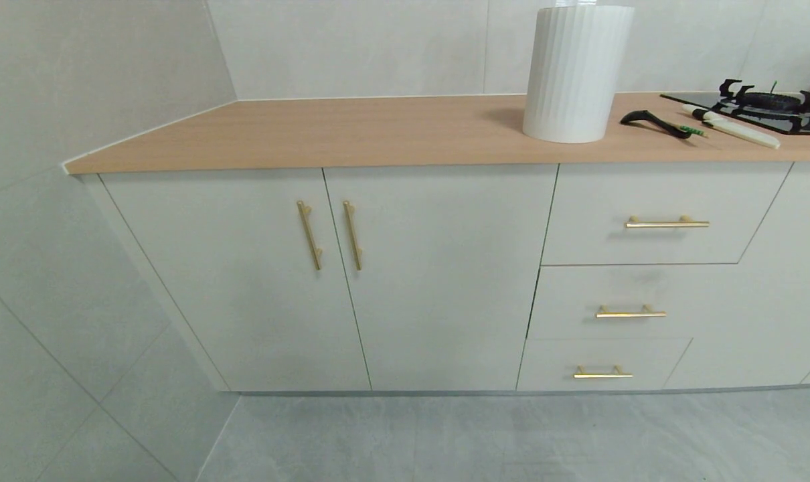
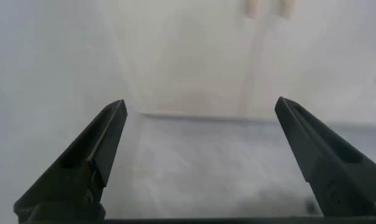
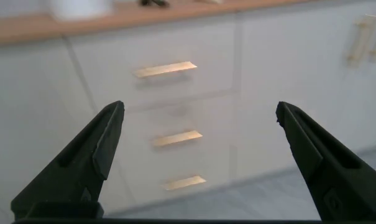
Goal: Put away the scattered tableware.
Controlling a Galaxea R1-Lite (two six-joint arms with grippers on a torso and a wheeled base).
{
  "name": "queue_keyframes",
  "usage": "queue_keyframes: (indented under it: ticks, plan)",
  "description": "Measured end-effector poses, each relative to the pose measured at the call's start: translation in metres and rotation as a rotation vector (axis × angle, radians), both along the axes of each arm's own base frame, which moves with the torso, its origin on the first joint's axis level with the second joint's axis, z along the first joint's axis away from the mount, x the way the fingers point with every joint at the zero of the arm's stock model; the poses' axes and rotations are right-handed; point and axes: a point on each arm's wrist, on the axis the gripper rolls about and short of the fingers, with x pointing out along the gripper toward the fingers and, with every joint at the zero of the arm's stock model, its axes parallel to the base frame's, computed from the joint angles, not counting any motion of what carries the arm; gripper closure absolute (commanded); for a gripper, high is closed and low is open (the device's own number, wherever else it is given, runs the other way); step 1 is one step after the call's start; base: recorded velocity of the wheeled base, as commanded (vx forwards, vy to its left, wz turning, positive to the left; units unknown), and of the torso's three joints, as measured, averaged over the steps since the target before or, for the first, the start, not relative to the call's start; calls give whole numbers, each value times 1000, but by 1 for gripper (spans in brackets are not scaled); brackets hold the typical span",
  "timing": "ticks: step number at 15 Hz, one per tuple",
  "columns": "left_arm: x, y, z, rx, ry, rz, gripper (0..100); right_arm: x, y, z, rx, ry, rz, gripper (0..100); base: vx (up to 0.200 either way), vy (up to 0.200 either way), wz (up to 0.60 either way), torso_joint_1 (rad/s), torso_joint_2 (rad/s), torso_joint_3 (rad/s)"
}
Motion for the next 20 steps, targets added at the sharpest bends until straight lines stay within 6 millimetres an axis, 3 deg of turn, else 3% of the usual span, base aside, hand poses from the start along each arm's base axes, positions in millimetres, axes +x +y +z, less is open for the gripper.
queue_keyframes:
  ticks: [2,5,9,12,15,20]
  plan:
    - [-15,2,-10,15,-49,101,0,-29,-7,-6,-2,-60,-102,0,0,0,0,0,0,0]
    - [-24,1,-18,-34,-102,234,0,-49,-6,-18,-29,-130,-239,0,0,0,0,0,0,0]
    - [-23,-4,-48,7,-99,253,0,-45,-2,-59,-68,-72,-191,0,0,0,0,0,0,0]
    - [-11,-9,-69,37,-131,48,0,-41,0,-82,-50,94,-60,0,0,0,0,0,0,0]
    - [-7,-14,-82,7,-87,-159,0,-40,3,-85,-27,101,51,0,0,0,0,0,0,0]
    - [-6,-14,-84,-52,-89,-168,0,-39,6,-90,-32,150,214,0,0,0,0,0,0,0]
